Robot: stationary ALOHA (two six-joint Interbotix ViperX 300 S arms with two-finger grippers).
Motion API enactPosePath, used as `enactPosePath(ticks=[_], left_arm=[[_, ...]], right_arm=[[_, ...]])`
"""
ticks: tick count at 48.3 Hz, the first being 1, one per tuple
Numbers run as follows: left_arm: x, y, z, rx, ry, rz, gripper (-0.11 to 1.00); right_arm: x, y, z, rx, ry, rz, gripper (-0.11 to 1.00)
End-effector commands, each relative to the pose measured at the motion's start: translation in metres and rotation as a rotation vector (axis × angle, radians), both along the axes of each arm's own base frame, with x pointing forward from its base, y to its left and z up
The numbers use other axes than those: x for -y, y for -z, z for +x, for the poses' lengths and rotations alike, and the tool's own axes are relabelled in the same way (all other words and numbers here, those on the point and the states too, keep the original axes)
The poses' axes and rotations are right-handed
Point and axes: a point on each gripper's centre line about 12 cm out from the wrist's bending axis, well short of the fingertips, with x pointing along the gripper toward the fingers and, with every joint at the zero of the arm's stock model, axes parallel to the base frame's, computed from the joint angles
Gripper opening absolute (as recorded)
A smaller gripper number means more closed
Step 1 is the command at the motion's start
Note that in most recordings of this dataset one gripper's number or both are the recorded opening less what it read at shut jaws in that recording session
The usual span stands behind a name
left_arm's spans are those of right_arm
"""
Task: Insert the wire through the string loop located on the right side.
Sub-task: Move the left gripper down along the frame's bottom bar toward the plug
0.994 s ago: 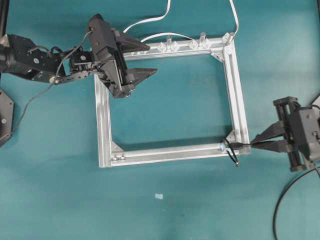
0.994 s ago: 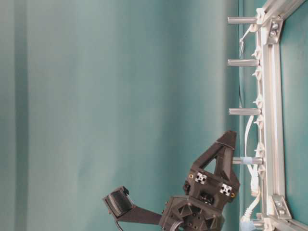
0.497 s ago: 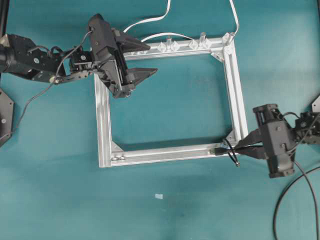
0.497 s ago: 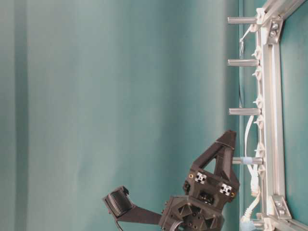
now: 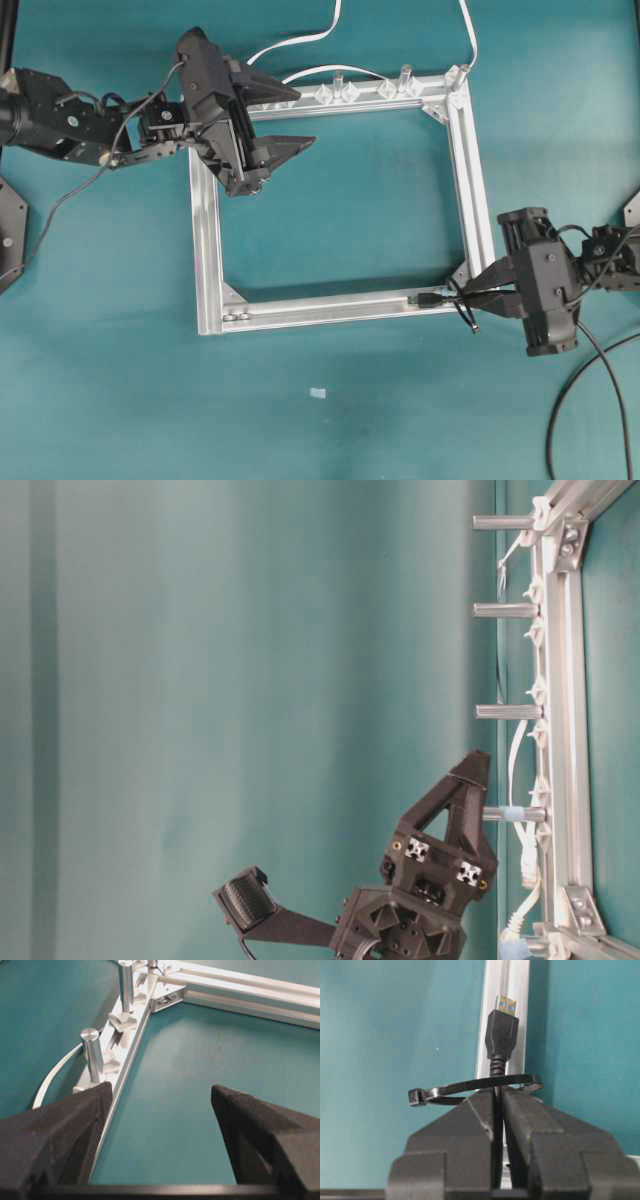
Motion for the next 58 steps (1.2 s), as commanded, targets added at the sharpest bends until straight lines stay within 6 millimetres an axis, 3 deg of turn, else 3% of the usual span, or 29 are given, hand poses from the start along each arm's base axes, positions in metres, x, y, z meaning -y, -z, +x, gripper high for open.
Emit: enactPosePath(ticks=[1,9,16,30,43,49,58], left_arm=[[-0.001,-0.018,0.005,0.054,0.001,0.014,0.80],[0.003,-0.017,0.006,0.052,0.013,0.010,0.80],[0.020,-0.017,0.008,0.036,0.055,0.001,0.80],[0.082,-0.021,0.009,-0.034,0.180,-0.134,0.80],[0.124,-0.015,0.004,-0.106,0.240,-0.252,0.80],[0.138,-0.013,0.003,-0.130,0.260,-0.283,0.80],[0.142,-0.017,0.008,-0.122,0.271,-0.285,0.80]], right_arm=[[-0.001,-0.006,0.005,0.028,0.002,0.005,0.07],[-0.001,-0.006,0.004,0.026,0.002,0.004,0.07],[-0.001,-0.006,0.004,0.025,0.000,0.003,0.07],[-0.001,-0.006,0.004,0.025,0.003,0.004,0.07],[-0.001,-0.006,0.004,0.025,0.002,0.004,0.07],[-0.001,-0.006,0.004,0.025,0.003,0.004,0.07],[-0.001,-0.006,0.004,0.025,0.002,0.004,0.07]])
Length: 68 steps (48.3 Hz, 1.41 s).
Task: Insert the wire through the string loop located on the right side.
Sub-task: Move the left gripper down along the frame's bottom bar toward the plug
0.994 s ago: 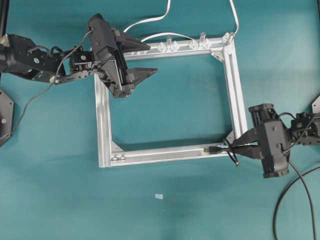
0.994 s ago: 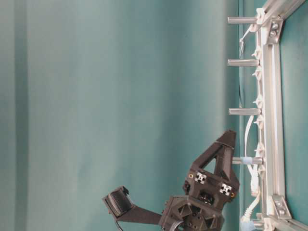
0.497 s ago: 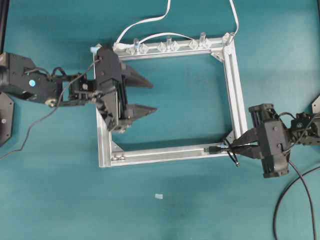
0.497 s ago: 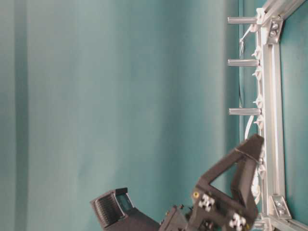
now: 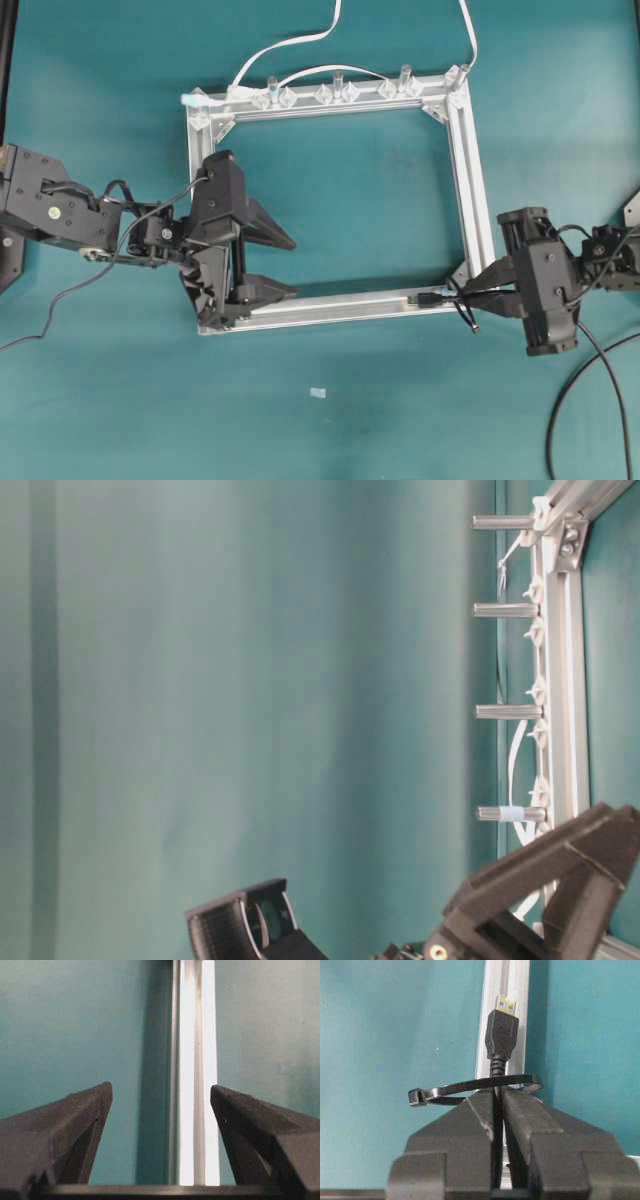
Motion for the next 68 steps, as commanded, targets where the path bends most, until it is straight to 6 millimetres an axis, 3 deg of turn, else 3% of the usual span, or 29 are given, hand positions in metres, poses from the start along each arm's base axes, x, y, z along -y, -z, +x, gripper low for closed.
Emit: enactPosePath(ticks=[1,21,50,68], left_arm=[[0.002,-0.015,0.008,0.047,0.001,-0.010,0.80],[0.006,-0.009,0.037,0.049,0.004,-0.009,0.80],[0.022,0.009,0.115,0.131,0.045,0.033,0.80],[0.028,0.020,0.145,0.161,0.051,0.038,0.80]], right_arm=[[-0.001,-0.006,0.004,0.025,0.002,0.004,0.07],[-0.001,-0.005,0.003,0.022,0.002,0.003,0.07],[0.000,-0.007,0.005,0.043,0.008,-0.001,0.07],[0.000,-0.008,0.006,0.051,0.013,-0.002,0.07]])
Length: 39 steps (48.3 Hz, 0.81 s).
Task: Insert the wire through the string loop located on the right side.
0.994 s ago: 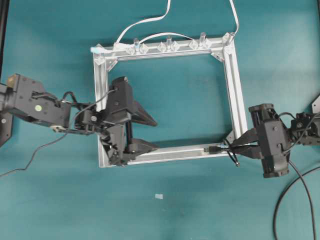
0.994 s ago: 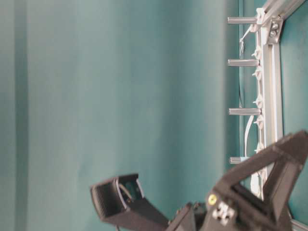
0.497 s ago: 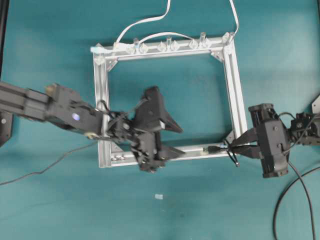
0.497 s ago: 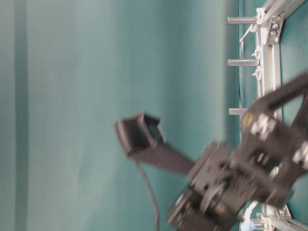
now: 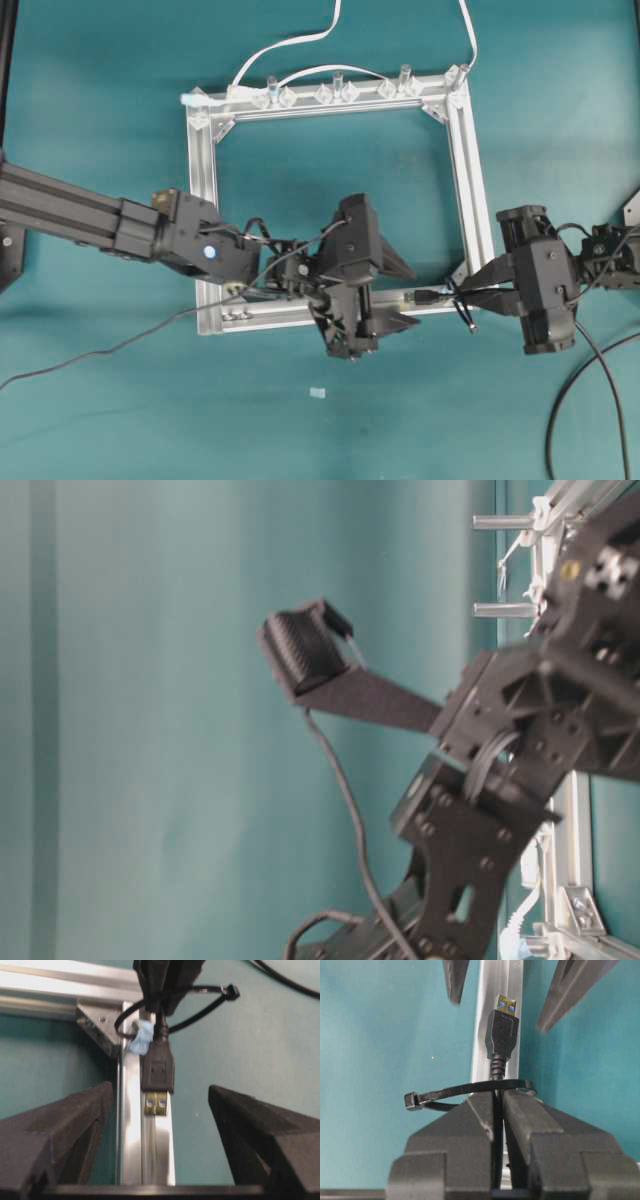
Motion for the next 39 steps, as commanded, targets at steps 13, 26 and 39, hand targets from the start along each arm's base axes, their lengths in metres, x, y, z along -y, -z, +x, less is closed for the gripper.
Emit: enactPosePath(ticks=[13,26,39], left_arm=[[0.0013,-0.0129,0.0210,0.065,0.002,0.001,0.64],[0.0019,-0.0194,0.0196,0.079,0.003,-0.001,0.20],[0.0027,-0.0194,0.0195,0.078,0.001,-0.009,0.20]], right_arm=[[-0.0008,-0.0049,0.0032,0.023,0.001,0.002,0.07],[0.0004,-0.0007,-0.0008,0.009,0.002,-0.001,0.07],[0.0001,0.0026,-0.0036,-0.017,-0.006,0.000,0.07]])
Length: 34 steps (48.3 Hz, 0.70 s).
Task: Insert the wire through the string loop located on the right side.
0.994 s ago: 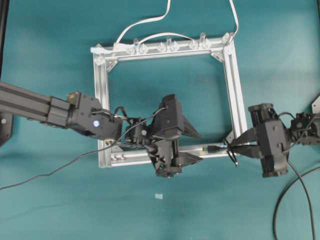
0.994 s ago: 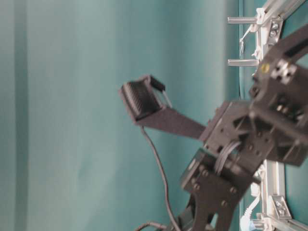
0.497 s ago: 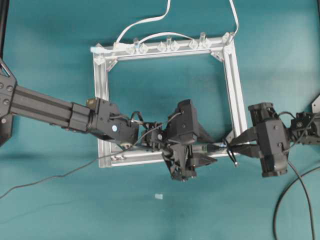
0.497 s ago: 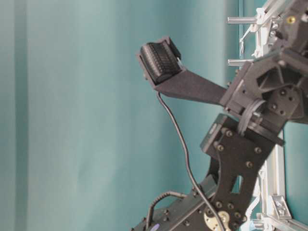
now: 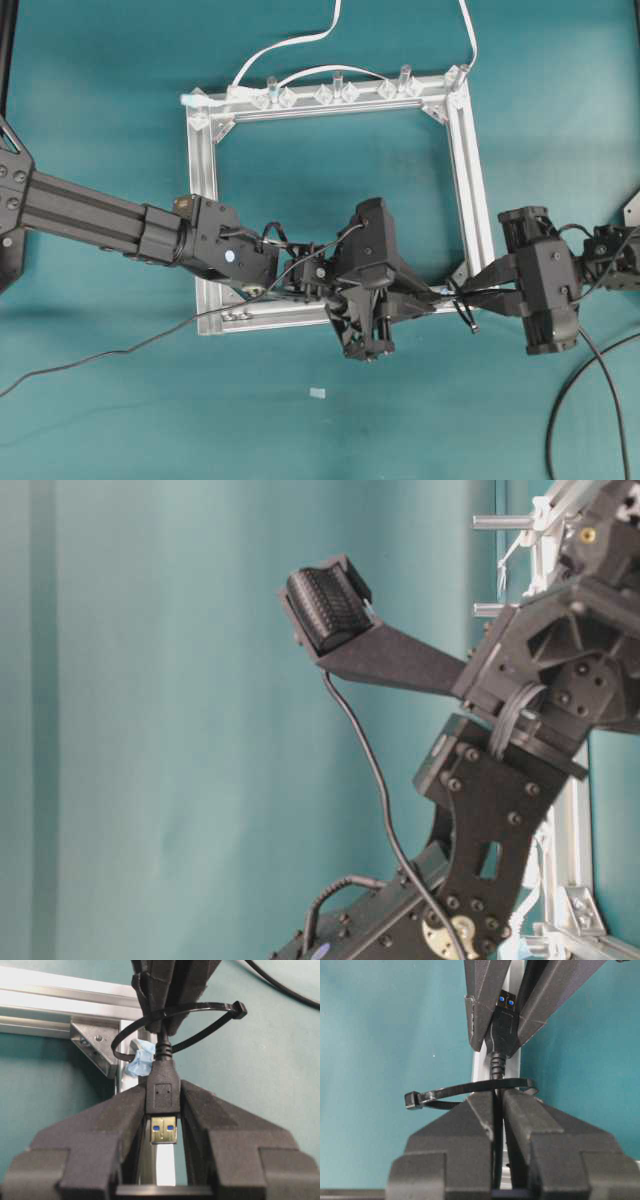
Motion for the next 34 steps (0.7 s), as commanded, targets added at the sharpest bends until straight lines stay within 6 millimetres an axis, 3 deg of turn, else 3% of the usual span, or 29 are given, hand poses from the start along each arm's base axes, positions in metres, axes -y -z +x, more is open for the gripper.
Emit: enactPosePath(ticks=[1,28,30,34], left_arm=[[0.0023,-0.0262,0.0047,0.062,0.004,-0.007,0.20],[0.0023,-0.0250,0.0041,0.055,0.005,-0.005,0.20],[0.0031,-0.0250,0.0040,0.055,0.007,-0.005,0.20],[0.0023,-0.0250,0.0041,0.055,0.005,-0.005,0.20]], right_arm=[[-0.0006,-0.0023,0.0011,0.006,-0.003,0.003,0.07],[-0.0007,-0.0001,-0.0010,-0.016,0.045,0.071,0.08],[-0.0004,0.0001,-0.0019,-0.016,0.046,0.072,0.13],[0.0006,0.0000,-0.0042,-0.012,0.049,0.073,0.35]])
